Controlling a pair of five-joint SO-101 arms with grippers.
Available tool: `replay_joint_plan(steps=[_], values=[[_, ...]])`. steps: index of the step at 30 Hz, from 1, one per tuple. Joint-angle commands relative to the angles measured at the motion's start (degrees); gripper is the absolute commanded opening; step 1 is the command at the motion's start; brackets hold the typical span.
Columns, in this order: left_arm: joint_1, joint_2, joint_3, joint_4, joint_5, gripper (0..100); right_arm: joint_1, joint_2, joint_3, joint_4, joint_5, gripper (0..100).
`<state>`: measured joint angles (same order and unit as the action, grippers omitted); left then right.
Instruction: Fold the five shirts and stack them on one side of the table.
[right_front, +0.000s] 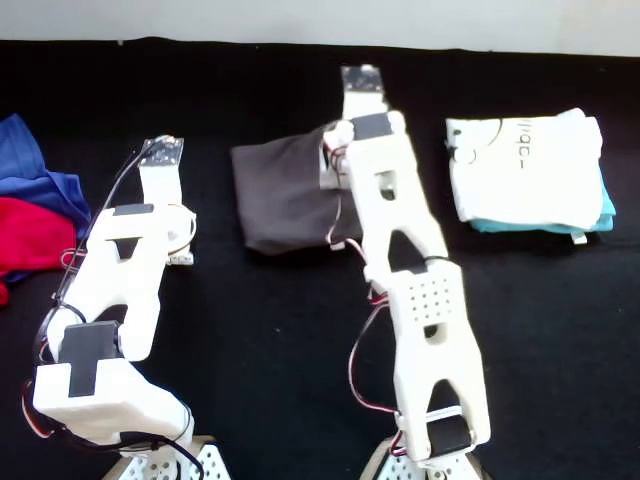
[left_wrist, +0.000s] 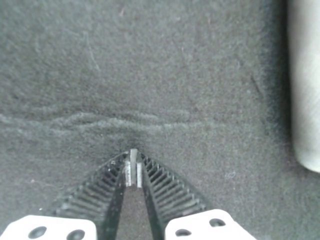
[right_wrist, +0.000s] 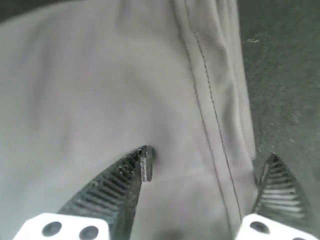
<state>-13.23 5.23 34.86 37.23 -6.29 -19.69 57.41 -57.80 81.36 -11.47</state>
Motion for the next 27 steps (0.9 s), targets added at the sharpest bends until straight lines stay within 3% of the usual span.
replay_joint_plan(steps=[1,5,9,11,21,27], values=[[0.6,0.1,-2.0,-1.2,0.1,1,-0.2,4.4,-3.6,0.4,1.4,33.5],[0.6,0.1,-2.0,-1.2,0.1,1,0.0,8.7,-5.7,1.9,4.3,30.9],[0.6,0.1,-2.0,-1.2,0.1,1,0.2,9.4,-8.2,4.8,6.4,0.0],[0.6,0.1,-2.0,-1.2,0.1,1,0.7,9.4,-8.5,6.2,7.1,5.0],[0.6,0.1,-2.0,-1.2,0.1,1,3.6,9.2,-15.8,19.2,7.8,0.8],[0.6,0.1,-2.0,-1.2,0.1,1,8.0,3.7,-25.7,19.6,14.1,0.5]])
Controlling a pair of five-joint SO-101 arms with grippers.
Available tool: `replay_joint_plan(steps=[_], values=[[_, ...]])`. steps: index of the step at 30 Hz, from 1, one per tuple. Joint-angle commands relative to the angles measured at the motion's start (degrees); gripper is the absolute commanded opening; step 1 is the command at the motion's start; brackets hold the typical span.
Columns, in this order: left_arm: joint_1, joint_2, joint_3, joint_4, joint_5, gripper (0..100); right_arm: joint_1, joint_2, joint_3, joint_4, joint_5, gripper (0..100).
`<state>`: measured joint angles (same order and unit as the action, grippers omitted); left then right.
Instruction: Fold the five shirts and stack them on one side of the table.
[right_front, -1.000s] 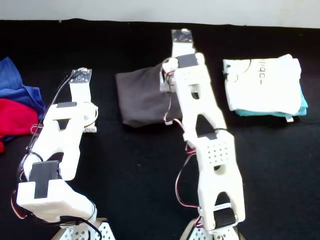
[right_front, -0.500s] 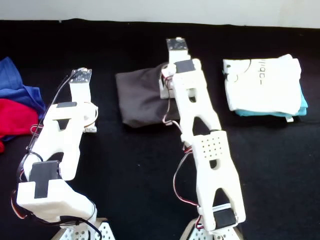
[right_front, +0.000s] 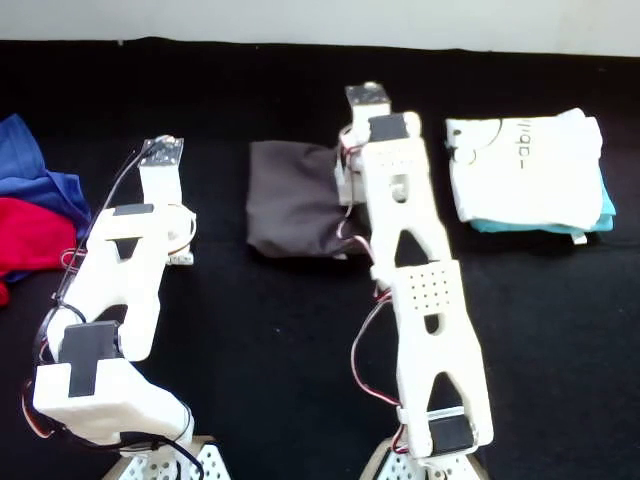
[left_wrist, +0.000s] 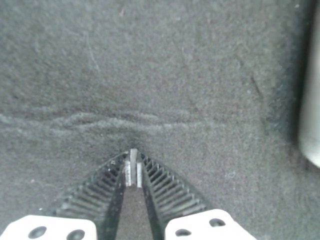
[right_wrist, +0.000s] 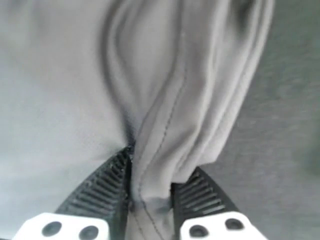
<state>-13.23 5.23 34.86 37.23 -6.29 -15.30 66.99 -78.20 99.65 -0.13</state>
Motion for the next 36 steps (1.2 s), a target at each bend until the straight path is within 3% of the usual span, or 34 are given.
replay_joint_plan(steps=[1,12,21,25,31,36], values=[[0.6,0.1,-2.0,-1.2,0.1,1,4.8,-7.6,-6.2,1.5,3.7,0.5],[0.6,0.1,-2.0,-1.2,0.1,1,23.5,-29.6,12.2,1.2,11.9,0.5],[0.6,0.1,-2.0,-1.2,0.1,1,34.9,-19.2,21.4,-8.7,23.8,0.5],[0.6,0.1,-2.0,-1.2,0.1,1,36.4,-16.6,15.4,-7.0,24.4,0.5],[0.6,0.1,-2.0,-1.2,0.1,1,32.8,-17.4,-5.1,1.5,24.5,0.5],[0.6,0.1,-2.0,-1.2,0.1,1,29.3,-23.6,-6.3,1.5,24.5,0.5]])
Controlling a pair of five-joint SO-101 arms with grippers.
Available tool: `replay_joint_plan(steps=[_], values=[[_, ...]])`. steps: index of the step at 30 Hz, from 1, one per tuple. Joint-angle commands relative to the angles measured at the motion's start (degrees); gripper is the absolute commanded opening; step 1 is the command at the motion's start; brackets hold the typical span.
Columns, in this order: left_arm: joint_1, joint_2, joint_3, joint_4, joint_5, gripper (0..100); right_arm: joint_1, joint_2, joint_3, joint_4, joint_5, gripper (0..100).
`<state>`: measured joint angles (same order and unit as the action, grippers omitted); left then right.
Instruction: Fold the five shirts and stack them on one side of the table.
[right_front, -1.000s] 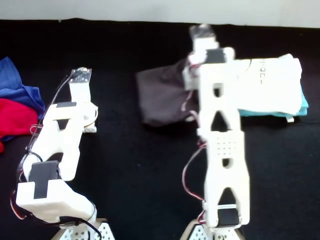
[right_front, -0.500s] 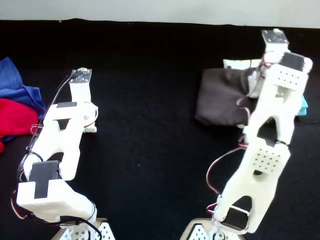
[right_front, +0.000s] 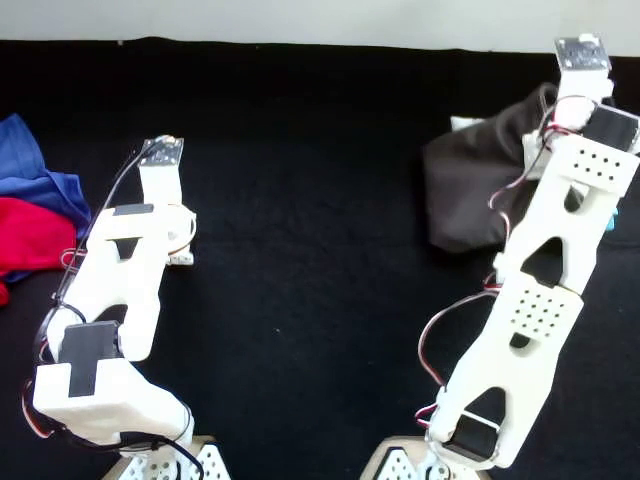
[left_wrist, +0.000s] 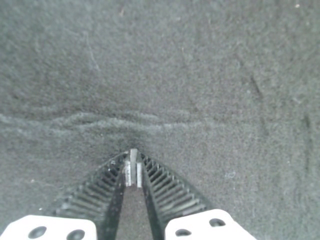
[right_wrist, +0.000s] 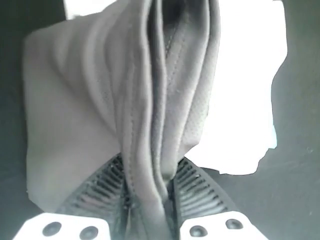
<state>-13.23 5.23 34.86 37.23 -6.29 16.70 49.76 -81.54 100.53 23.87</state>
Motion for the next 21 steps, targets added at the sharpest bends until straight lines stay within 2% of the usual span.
replay_joint_plan(steps=[1,6,11,16,21], values=[[0.6,0.1,-2.0,-1.2,0.1,1,-3.5,-8.2,-2.7,0.6,0.5,0.5],[0.6,0.1,-2.0,-1.2,0.1,1,-7.1,-17.6,0.7,0.5,0.5,0.5],[0.6,0.1,-2.0,-1.2,0.1,1,-7.3,-23.9,6.4,-0.3,0.7,0.5],[0.6,0.1,-2.0,-1.2,0.1,1,-1.9,-23.9,12.9,-5.3,3.5,0.5],[0.6,0.1,-2.0,-1.2,0.1,1,3.7,-19.6,24.1,-17.7,6.8,0.5]])
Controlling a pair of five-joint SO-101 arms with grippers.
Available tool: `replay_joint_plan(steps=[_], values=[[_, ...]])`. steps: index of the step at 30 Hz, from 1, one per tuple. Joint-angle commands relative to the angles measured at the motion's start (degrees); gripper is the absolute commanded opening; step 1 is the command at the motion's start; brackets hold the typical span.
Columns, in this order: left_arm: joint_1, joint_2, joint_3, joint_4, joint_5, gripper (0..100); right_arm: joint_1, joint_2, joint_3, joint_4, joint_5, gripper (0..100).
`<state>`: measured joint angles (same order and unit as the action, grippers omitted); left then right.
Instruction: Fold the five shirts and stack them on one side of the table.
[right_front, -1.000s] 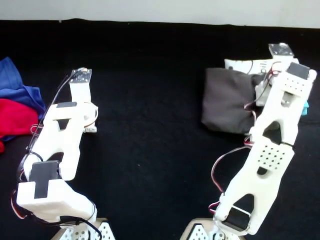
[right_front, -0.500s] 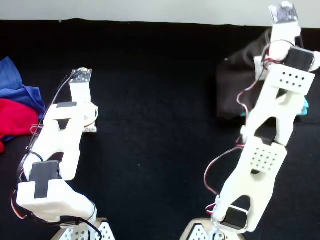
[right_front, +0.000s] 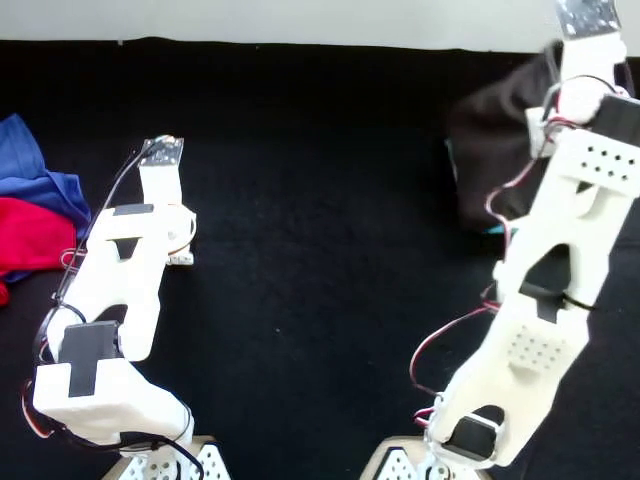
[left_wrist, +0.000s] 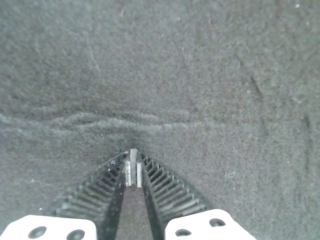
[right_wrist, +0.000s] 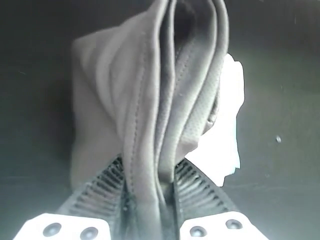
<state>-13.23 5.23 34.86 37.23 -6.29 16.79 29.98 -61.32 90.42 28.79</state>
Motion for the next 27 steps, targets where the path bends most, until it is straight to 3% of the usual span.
replay_joint_plan(steps=[1,8,17,19,23,27], values=[[0.6,0.1,-2.0,-1.2,0.1,1,4.7,1.7,4.8,-9.9,2.1,0.5],[0.6,0.1,-2.0,-1.2,0.1,1,6.8,8.2,5.8,-20.2,2.2,0.5],[0.6,0.1,-2.0,-1.2,0.1,1,6.0,11.0,5.8,-23.7,2.3,1.0],[0.6,0.1,-2.0,-1.2,0.1,1,6.1,11.3,5.8,-22.5,2.3,5.0],[0.6,0.1,-2.0,-1.2,0.1,1,6.1,11.0,5.0,-20.4,1.9,22.8],[0.6,0.1,-2.0,-1.2,0.1,1,5.8,9.2,-2.5,-19.2,-0.1,22.4]])
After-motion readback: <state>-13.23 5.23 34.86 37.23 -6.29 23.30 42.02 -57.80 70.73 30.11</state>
